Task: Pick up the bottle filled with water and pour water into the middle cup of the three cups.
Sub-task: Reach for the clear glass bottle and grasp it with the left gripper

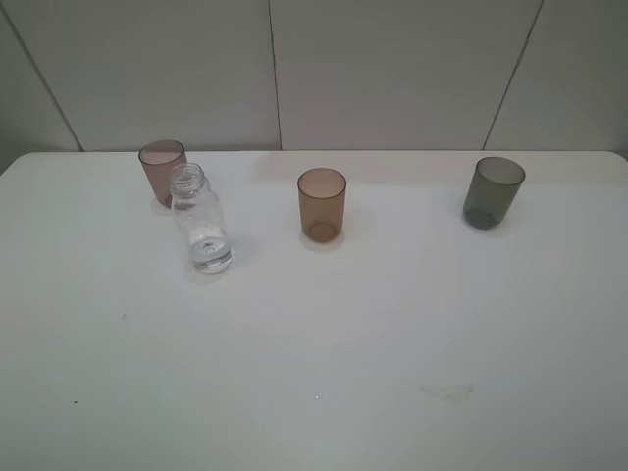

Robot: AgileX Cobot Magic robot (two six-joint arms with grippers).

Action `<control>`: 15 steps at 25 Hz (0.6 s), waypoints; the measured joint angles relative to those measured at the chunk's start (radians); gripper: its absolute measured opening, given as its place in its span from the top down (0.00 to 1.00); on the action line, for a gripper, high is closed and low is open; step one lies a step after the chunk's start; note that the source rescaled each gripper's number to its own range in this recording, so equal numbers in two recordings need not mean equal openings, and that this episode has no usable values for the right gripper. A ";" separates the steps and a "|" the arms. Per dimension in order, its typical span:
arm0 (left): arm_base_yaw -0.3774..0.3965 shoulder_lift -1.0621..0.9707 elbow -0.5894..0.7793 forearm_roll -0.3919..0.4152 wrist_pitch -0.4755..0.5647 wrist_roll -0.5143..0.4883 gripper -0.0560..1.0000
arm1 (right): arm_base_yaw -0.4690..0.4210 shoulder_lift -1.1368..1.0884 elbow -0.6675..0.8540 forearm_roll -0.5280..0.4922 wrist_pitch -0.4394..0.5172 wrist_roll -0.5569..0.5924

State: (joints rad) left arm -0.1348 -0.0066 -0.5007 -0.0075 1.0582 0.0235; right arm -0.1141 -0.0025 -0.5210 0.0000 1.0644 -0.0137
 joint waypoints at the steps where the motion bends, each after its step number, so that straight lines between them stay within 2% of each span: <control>1: 0.000 0.000 0.000 0.000 0.000 0.000 0.03 | 0.000 0.000 0.000 0.000 0.000 0.000; 15: -0.012 0.034 -0.014 0.000 -0.009 0.000 0.03 | 0.000 0.000 0.000 0.000 0.000 0.000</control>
State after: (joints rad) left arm -0.1463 0.0271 -0.5144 -0.0075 1.0487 0.0235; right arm -0.1141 -0.0025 -0.5210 0.0000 1.0644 -0.0137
